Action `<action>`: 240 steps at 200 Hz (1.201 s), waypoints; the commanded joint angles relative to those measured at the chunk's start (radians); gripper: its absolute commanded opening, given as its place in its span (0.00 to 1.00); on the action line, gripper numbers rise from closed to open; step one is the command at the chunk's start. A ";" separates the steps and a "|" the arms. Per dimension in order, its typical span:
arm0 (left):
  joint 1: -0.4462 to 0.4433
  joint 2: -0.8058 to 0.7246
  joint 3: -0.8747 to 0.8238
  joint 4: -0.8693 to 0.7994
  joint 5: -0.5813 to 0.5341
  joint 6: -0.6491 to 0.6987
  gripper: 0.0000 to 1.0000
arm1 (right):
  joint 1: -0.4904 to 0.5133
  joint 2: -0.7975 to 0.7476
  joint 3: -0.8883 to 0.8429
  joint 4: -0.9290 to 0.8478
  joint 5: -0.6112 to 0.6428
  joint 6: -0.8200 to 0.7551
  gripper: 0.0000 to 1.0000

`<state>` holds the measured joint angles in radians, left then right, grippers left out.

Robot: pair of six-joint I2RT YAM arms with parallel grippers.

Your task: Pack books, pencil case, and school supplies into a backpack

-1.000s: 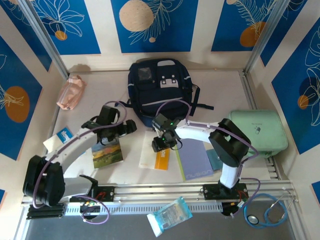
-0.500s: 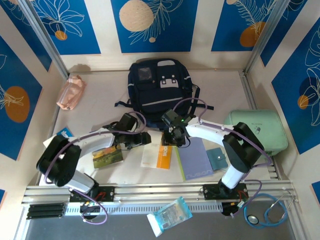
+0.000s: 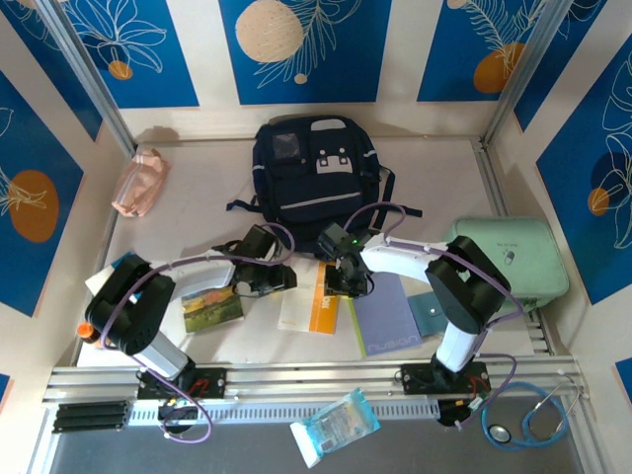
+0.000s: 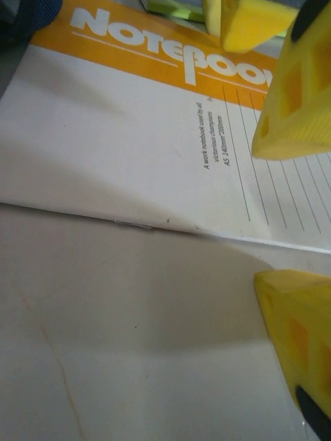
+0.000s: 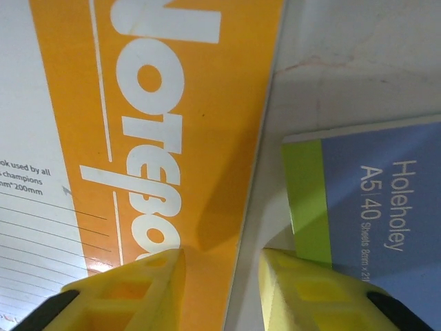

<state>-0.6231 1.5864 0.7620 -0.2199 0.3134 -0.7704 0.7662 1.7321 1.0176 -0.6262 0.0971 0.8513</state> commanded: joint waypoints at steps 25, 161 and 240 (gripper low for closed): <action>-0.028 0.044 0.008 0.052 0.064 0.006 0.33 | -0.004 0.017 -0.016 -0.009 -0.027 0.002 0.30; -0.031 -0.041 -0.043 0.208 0.277 -0.026 0.32 | -0.004 0.036 -0.031 0.023 -0.064 -0.017 0.25; -0.031 -0.140 -0.186 0.323 0.296 -0.055 0.28 | 0.007 0.071 -0.013 0.042 -0.087 -0.035 0.23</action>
<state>-0.6434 1.4513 0.6159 0.0246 0.5545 -0.8070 0.7540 1.7382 1.0088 -0.6304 0.0795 0.8337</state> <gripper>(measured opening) 0.283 0.235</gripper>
